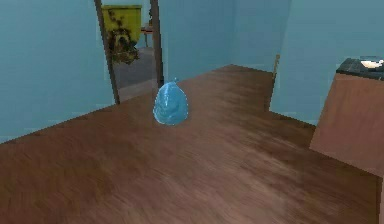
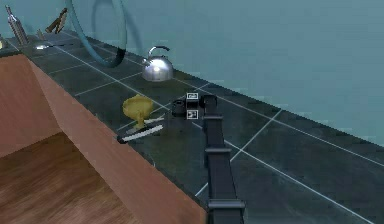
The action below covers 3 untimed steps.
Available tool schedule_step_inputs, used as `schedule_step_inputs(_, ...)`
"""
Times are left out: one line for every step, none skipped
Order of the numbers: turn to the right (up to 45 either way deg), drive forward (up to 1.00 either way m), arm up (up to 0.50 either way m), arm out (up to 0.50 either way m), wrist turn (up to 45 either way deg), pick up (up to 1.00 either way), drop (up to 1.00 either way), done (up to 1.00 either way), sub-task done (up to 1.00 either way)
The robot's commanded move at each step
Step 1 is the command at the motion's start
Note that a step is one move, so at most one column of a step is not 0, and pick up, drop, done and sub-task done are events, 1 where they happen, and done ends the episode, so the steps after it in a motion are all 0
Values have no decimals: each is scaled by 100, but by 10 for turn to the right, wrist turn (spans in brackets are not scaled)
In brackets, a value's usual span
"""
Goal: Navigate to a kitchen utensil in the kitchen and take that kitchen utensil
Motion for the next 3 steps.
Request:
schedule_step_inputs(0,0,0,0,0,100,0,0,0)
schedule_step_inputs(0,0,10,0,0,0,0,0,0)
schedule_step_inputs(0,0,0,0,0,0,0,100,0)
